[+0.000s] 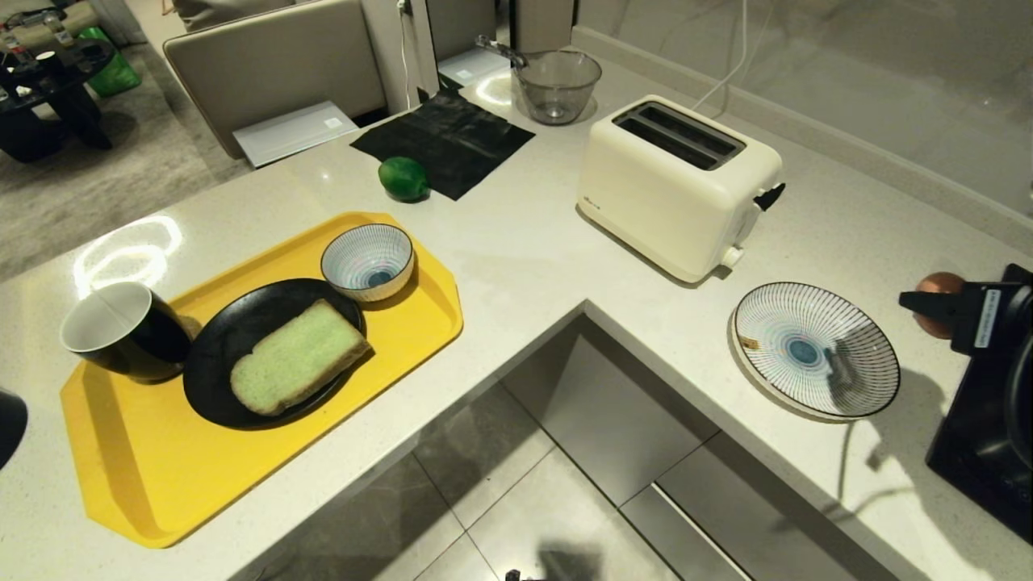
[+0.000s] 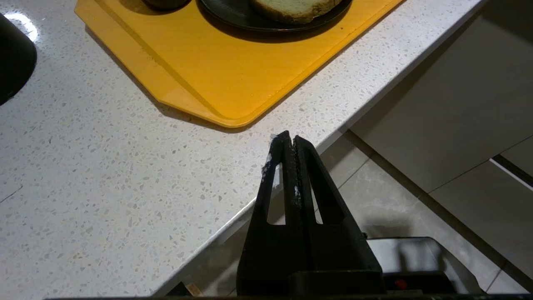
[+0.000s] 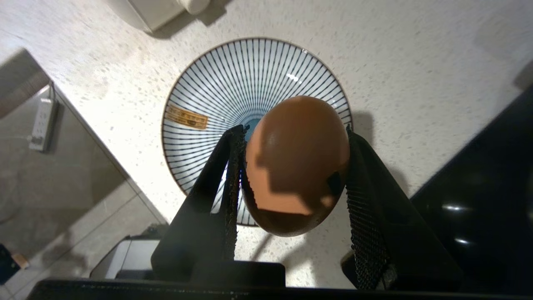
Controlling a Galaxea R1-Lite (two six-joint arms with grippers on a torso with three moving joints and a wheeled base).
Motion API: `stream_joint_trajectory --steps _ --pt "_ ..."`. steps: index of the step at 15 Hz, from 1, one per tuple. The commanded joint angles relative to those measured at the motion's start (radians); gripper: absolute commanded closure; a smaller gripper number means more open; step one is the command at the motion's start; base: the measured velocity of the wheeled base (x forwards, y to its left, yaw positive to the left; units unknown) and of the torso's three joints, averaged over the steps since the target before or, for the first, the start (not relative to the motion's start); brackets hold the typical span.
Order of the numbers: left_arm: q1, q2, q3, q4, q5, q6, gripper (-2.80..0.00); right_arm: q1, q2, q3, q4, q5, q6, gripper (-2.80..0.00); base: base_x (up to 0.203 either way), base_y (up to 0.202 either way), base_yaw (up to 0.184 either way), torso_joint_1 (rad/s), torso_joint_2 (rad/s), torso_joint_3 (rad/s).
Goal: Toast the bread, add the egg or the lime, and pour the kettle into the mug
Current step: Put the egg in the bowl
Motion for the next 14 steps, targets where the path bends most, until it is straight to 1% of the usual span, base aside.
stream_joint_trajectory --steps 1,4,7,10,14 --pt "0.0 0.001 0.0 0.0 0.0 0.0 0.0 0.001 -0.166 0.028 0.003 0.0 -0.002 0.0 0.0 0.0 0.0 0.0 0.0 0.0" --pt "0.0 0.001 0.0 0.0 0.0 0.0 0.0 0.002 -0.265 0.054 0.007 -0.003 0.0 0.0 0.0 0.0 0.0 0.0 0.0 0.0" --pt "0.0 0.001 0.0 -0.001 0.0 0.0 0.0 0.002 -0.344 0.053 0.002 -0.001 0.041 0.0 0.0 0.0 0.0 0.0 0.0 0.0" --pt "0.0 0.001 0.0 0.0 0.0 0.0 0.0 0.003 -0.422 0.059 0.0 0.0 0.049 0.0 0.0 0.0 0.0 0.0 0.0 0.0" --pt "0.0 0.001 0.0 -0.002 0.0 0.0 0.0 0.005 -0.571 0.114 0.006 -0.009 0.067 0.0 0.0 0.0 0.0 0.0 0.0 0.0"
